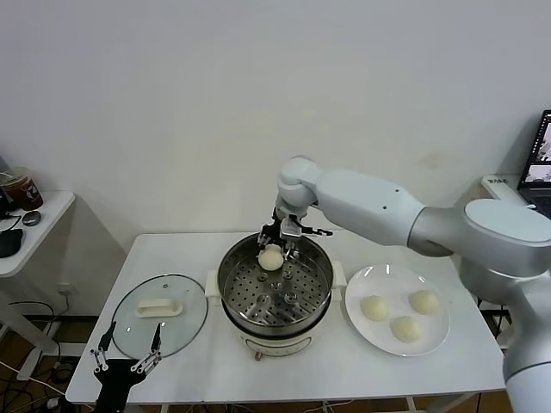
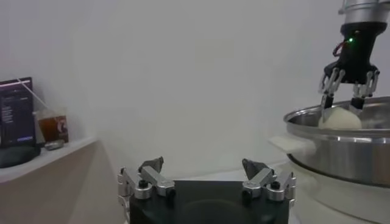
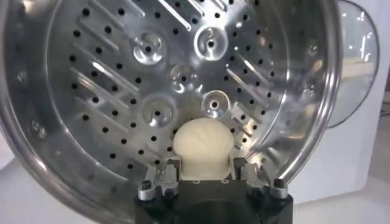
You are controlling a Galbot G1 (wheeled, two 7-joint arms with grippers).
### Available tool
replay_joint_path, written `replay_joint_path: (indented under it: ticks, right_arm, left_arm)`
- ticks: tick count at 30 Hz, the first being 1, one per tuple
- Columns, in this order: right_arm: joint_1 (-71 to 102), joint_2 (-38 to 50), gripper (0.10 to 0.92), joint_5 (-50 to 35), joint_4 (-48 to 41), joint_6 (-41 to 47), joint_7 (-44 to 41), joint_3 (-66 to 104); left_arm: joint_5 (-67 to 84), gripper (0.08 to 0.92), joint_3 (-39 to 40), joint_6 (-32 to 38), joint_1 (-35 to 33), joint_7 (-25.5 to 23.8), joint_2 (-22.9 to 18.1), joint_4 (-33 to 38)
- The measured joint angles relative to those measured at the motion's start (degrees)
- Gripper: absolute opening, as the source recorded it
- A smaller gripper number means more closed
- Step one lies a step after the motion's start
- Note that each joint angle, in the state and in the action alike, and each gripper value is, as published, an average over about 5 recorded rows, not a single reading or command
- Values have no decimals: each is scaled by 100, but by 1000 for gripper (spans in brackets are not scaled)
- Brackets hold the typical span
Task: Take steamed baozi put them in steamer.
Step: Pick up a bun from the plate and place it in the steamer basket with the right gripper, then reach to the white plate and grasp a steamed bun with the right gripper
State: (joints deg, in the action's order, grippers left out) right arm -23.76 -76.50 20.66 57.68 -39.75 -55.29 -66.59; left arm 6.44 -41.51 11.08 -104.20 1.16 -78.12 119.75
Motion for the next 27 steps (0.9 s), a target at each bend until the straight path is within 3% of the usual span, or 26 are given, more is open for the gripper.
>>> replay_joint_path:
  ticks: [4, 10, 19, 27]
  right_arm:
    - [-25, 20, 797, -111, -28, 9, 3, 10]
    - [-352, 328, 822, -805, 384, 617, -185, -113]
    - [-1114, 1626, 823, -2341, 1861, 3244, -410, -489]
    - [-1304, 2980, 823, -2865, 2924, 5356, -438, -797]
  left_arm:
    - [11, 823, -8, 1, 15, 2, 6, -10]
    - [38, 823, -8, -18, 53, 3, 47, -10]
    - [118, 823, -19, -184, 165, 47, 170, 16]
    - [130, 823, -23, -255, 278, 21, 253, -53]
